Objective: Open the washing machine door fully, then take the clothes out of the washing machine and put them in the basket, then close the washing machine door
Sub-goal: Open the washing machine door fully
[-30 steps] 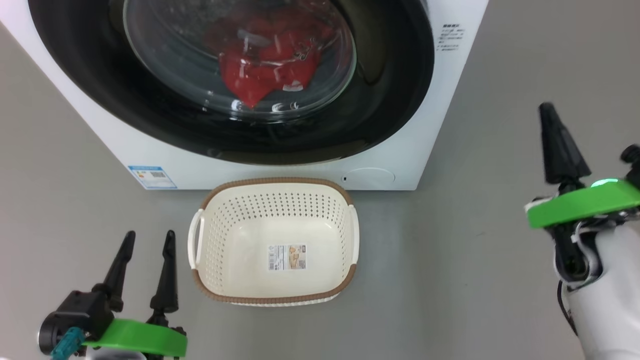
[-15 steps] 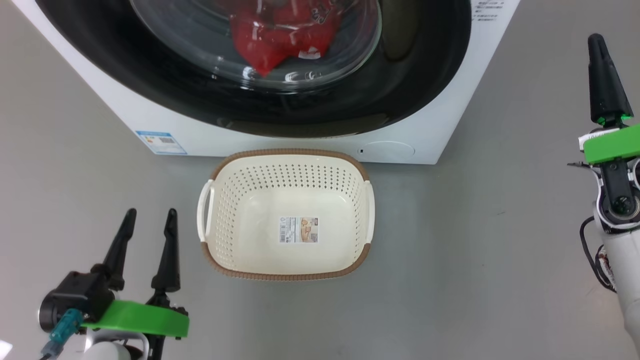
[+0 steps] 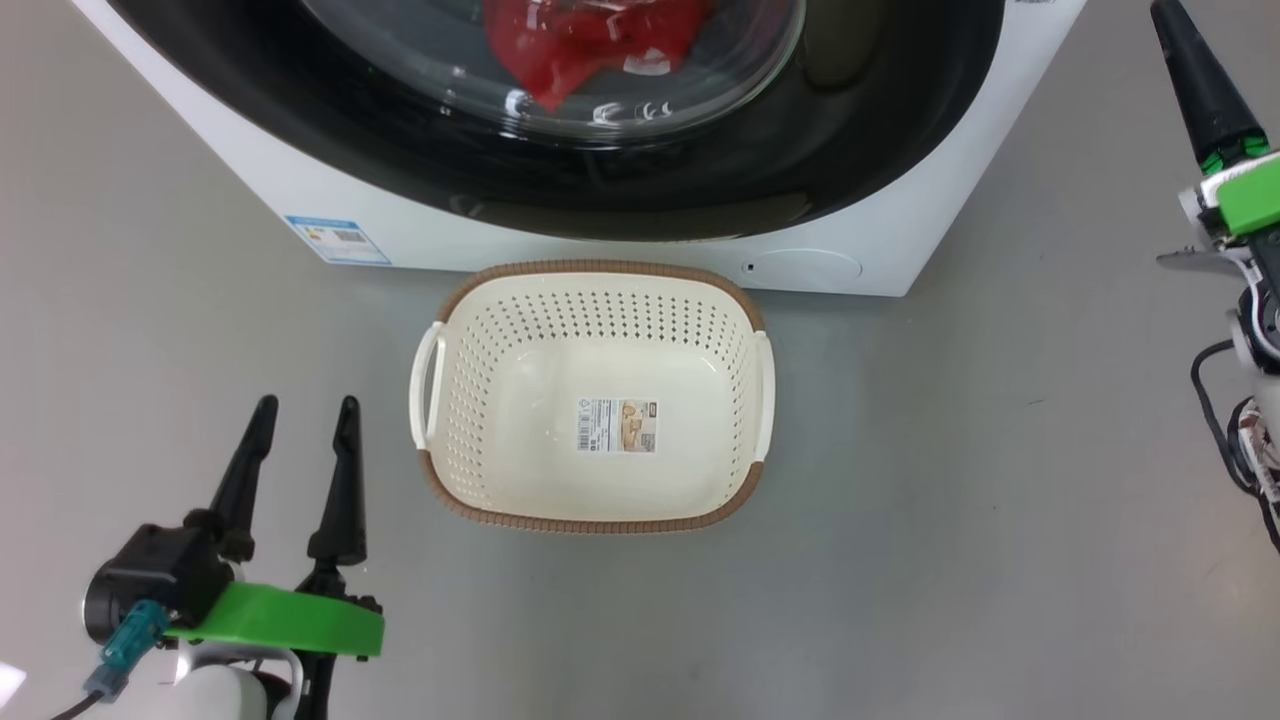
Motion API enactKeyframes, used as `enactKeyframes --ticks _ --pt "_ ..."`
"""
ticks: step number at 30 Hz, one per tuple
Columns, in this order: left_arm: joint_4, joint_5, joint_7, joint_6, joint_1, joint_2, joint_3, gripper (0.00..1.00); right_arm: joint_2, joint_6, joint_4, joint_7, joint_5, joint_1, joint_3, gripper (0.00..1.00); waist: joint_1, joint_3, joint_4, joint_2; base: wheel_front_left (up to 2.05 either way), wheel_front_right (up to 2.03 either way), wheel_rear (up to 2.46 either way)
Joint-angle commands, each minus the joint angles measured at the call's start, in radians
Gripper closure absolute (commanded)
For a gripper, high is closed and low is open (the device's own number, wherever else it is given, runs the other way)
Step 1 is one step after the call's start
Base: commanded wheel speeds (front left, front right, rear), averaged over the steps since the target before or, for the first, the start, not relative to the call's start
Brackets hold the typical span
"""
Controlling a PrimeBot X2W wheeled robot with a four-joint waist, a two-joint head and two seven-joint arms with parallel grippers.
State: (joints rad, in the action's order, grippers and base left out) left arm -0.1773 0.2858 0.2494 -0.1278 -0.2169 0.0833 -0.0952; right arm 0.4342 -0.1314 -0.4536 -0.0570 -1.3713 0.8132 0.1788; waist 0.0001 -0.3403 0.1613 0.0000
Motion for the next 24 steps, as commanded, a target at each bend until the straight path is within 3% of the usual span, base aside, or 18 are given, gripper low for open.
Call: enactKeyframes --ticks 1,24 --pt "0.021 0.009 0.012 -0.003 -0.033 0.018 0.029 0.00 0.010 0.001 0.020 -0.021 -0.026 0.024 0.016 1.00 0.0000 -0.012 0.007 0.0000 0.00 0.00 0.00" --pt "0.008 0.031 0.012 -0.003 -0.066 -0.010 0.018 0.00 0.034 0.001 -0.053 -0.296 -0.236 0.203 0.037 1.00 0.0000 -0.084 0.068 0.0000 0.00 0.00 0.00"
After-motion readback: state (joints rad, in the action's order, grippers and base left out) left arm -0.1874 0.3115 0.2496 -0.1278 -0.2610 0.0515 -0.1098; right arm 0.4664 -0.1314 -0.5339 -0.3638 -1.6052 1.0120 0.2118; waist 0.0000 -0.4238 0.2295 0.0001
